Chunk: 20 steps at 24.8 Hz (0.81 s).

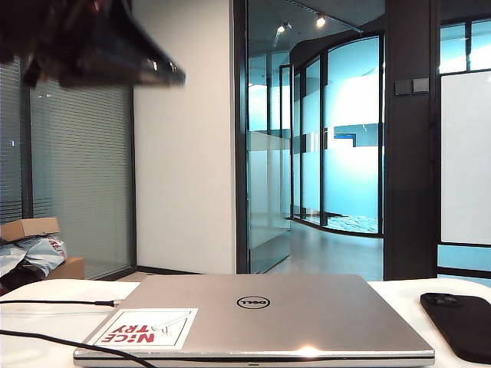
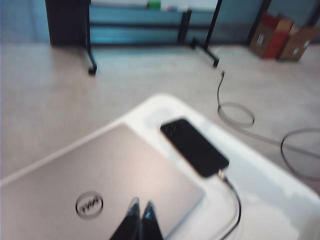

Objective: Pick up the charging cable and the phone, plug the charging cable into the charging port on the phone, and finally place them back on the table.

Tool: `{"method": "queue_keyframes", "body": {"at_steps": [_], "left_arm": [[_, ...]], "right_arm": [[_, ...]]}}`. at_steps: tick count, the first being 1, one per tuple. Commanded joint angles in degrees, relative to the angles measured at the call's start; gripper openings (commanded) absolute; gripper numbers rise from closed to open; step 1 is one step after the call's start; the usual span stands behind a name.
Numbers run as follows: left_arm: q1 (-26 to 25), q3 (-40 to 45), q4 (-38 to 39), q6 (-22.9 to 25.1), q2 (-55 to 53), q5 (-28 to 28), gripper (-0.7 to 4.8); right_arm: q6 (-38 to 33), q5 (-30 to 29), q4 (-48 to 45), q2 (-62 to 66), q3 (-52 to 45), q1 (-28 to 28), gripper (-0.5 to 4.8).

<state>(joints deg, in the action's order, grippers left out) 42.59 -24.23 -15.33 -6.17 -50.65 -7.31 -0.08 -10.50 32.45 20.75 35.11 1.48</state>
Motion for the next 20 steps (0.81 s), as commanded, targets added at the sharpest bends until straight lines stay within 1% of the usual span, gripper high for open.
{"method": "queue_keyframes", "body": {"at_steps": [1, 5, 7, 8, 9, 10, 11, 14, 16, 20], "left_arm": [[-2.51, 0.07, -1.20, 0.17, 5.68, 0.02, -0.06], [-10.82, 0.72, 0.31, 0.20, 10.86, 0.02, -0.06], [-15.80, 1.77, 0.39, 0.20, 13.57, 0.02, -0.06], [-19.21, 2.56, 1.03, 0.22, 15.54, 0.02, -0.06], [-21.11, 2.91, 1.70, 0.22, 16.63, 0.02, -0.06], [-25.14, 3.52, 4.26, 0.48, 18.82, 0.02, -0.06], [-27.02, 3.65, 6.14, 1.11, 19.93, 0.02, -0.06], [-30.21, 4.20, 10.56, 3.61, 22.67, 0.02, -0.06], [-31.39, 5.51, 10.99, 4.81, 24.92, 0.02, -0.06], [-32.74, 8.72, 10.93, 4.87, 30.40, 0.02, -0.06]], "right_arm": [[0.09, -0.07, -1.01, -0.02, 0.24, 0.07, -0.05], [0.09, -0.09, -1.01, -0.04, 0.24, 0.07, -0.05], [0.09, -0.11, -1.01, -0.04, 0.24, 0.04, -0.05], [0.09, 0.00, -1.01, -0.04, 0.24, 0.04, -0.05], [0.09, 0.11, -1.01, -0.02, 0.24, 0.09, -0.05], [0.09, 0.09, -1.01, -0.04, 0.24, 0.07, -0.05], [0.09, 0.07, -1.01, -0.04, 0.24, 0.04, -0.05], [0.09, 0.11, -1.01, -0.04, 0.24, 0.07, -0.05], [0.09, 0.09, -1.01, -0.04, 0.24, 0.07, -0.05], [0.09, 0.11, -1.01, -0.04, 0.24, 0.07, -0.05]]}}
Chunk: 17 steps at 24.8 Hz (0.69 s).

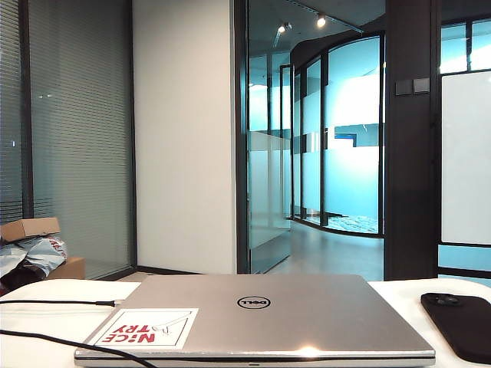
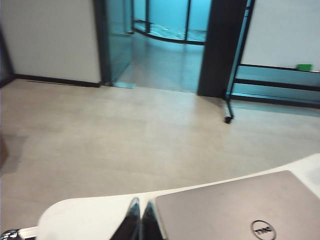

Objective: Pick up the charging cable and the phone, plug the charging cable into the charging port on the phone, and finally place them back on the table.

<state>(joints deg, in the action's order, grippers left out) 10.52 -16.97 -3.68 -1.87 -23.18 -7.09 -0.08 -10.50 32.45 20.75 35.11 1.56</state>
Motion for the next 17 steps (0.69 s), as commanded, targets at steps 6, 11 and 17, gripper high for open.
{"method": "queue_keyframes", "body": {"at_steps": [6, 11, 17], "left_arm": [[-3.87, 6.49, -2.36, -0.11, 9.35, -0.20, -0.06], [-6.45, 10.23, -2.38, -0.28, 13.38, -0.20, -0.06], [-8.15, 14.58, -2.43, -0.26, 20.39, -0.20, -0.06]], "right_arm": [[0.09, 0.11, -1.01, -0.04, 0.24, -0.02, -0.05], [0.09, 0.11, -1.01, -0.04, 0.24, -0.02, -0.05], [0.09, 0.11, -1.01, -0.04, 0.24, 0.00, -0.05]]}}
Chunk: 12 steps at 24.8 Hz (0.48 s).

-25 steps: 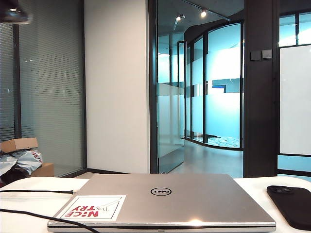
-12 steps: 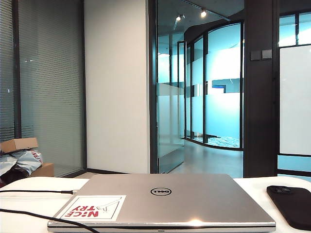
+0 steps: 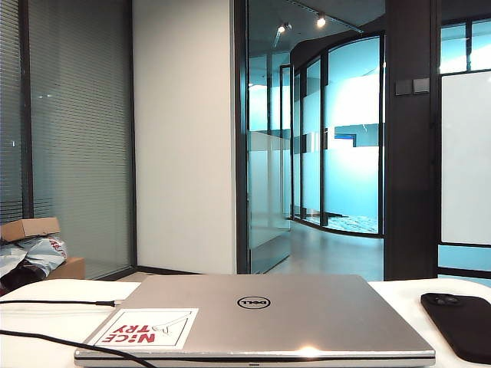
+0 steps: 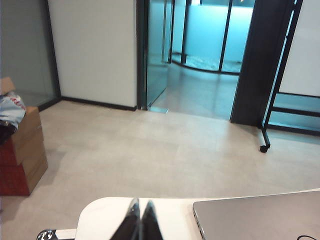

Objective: Pick up the charging cable and the phone, plug the charging cable into the charging port on the phone, and finally place them back on the table.

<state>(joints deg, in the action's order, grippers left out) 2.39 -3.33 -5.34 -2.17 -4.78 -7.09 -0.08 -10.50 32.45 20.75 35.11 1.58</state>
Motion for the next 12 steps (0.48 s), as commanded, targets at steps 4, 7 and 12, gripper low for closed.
{"method": "queue_keyframes", "body": {"at_steps": [4, 7, 12], "left_arm": [[-0.07, 3.17, -3.23, 0.07, 4.44, -0.20, -0.06], [-0.17, 3.19, -3.15, 0.24, 4.44, -0.17, -0.06], [-0.22, 3.19, -0.79, 0.31, 4.44, -0.17, -0.06]], "right_arm": [[0.09, 0.09, -1.01, -0.04, 0.24, -0.02, -0.05], [0.09, 0.09, -1.07, -0.37, 0.24, -0.02, -0.05], [0.09, 0.09, -1.01, -0.50, 0.24, -0.02, -0.05]]}}
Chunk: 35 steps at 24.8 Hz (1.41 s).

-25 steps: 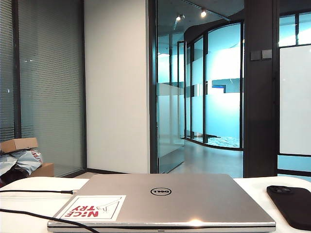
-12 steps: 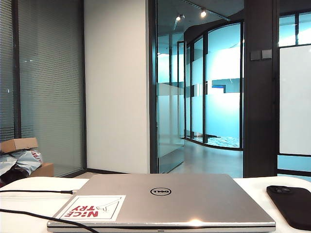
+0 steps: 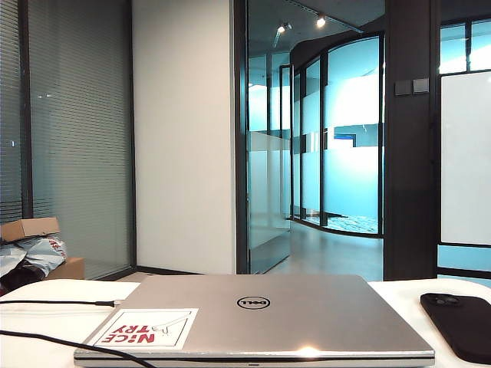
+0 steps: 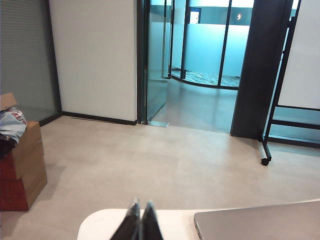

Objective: Pick up the charging cable and the phone, plug the charging cable into the charging port on the phone, and finally place them back on the table.

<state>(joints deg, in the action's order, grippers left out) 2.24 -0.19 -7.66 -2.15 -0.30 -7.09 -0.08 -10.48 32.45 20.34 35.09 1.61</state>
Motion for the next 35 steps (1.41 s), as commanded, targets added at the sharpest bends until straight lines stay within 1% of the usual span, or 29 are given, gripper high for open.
{"method": "queue_keyframes", "body": {"at_steps": [1, 3, 7, 10, 35], "left_arm": [[-0.07, 0.04, 2.47, 0.48, -0.04, -0.20, -0.06], [-0.07, 0.04, 4.55, 1.79, -0.04, -0.20, -0.06], [-0.07, 0.04, 4.59, 2.27, -0.04, -0.20, -0.06], [-0.04, 0.04, 4.59, 3.96, -0.04, -0.20, -0.06], [-0.04, 0.02, 4.57, 3.67, -0.04, -0.20, -0.05]], "right_arm": [[0.09, 0.07, -1.01, -0.11, 0.26, -0.04, -0.05], [0.09, 0.09, -1.01, -0.13, 0.26, -0.04, -0.05], [0.09, 0.07, -1.01, -0.15, 0.26, -0.04, -0.05], [0.09, 0.09, -1.01, -0.15, 0.26, -0.04, -0.05], [0.15, 0.61, -1.42, -0.17, 0.09, -0.04, -0.05]]}}
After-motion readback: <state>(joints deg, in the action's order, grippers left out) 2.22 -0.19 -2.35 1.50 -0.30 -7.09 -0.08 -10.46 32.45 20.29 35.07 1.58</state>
